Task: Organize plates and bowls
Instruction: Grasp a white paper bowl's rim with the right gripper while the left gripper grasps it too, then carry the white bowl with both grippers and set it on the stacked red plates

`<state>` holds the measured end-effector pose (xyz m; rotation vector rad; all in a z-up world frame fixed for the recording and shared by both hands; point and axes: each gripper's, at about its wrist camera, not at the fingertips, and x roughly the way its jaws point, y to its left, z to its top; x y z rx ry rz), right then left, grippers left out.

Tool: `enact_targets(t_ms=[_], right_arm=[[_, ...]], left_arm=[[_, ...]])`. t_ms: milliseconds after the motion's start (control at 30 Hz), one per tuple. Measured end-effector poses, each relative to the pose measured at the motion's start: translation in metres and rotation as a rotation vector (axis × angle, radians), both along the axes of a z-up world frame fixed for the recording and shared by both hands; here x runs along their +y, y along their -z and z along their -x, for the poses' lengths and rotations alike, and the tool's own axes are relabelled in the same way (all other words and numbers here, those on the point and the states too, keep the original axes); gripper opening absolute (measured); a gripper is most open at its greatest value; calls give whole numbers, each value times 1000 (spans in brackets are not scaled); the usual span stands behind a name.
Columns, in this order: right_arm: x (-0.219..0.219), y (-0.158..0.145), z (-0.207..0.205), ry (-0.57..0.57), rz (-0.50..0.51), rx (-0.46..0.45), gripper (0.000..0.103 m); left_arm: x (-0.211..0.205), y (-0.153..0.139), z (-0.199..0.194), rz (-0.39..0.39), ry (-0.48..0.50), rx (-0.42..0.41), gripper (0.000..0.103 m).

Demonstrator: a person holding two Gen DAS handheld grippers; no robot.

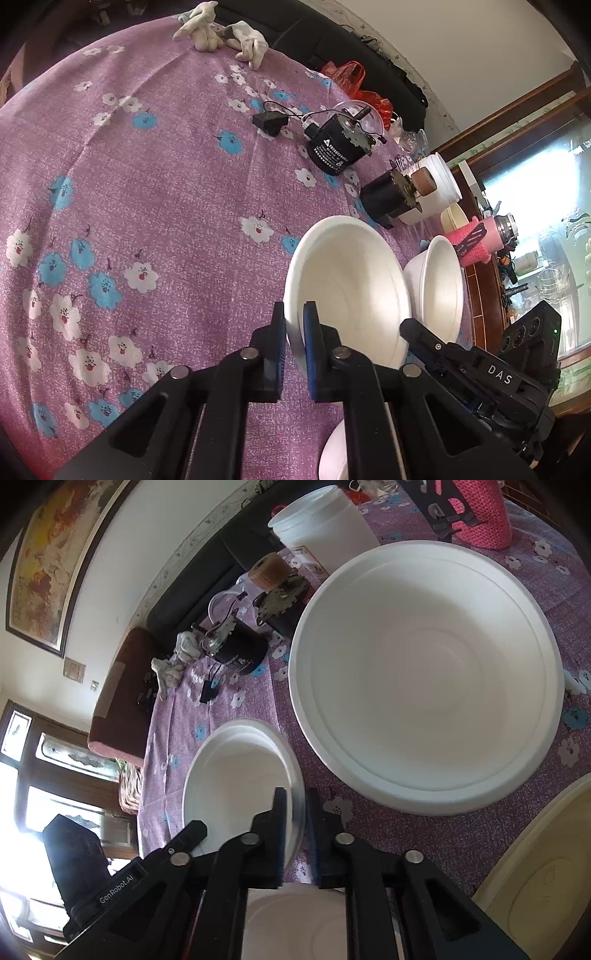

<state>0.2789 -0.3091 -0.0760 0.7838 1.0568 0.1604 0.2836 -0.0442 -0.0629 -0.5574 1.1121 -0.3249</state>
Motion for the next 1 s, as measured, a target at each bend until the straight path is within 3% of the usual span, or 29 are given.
enact_targets(t_ms=[200, 500, 1000], right_arm=[[1, -2, 2, 0, 10, -15, 9], [13, -29, 14, -25, -9, -87, 9], [107, -59, 71, -194, -127, -159, 9]], left_arm=[[1, -1, 1, -6, -5, -3, 8], [17, -31, 21, -13, -47, -54, 8], [121, -71, 124, -56, -192, -81, 8]])
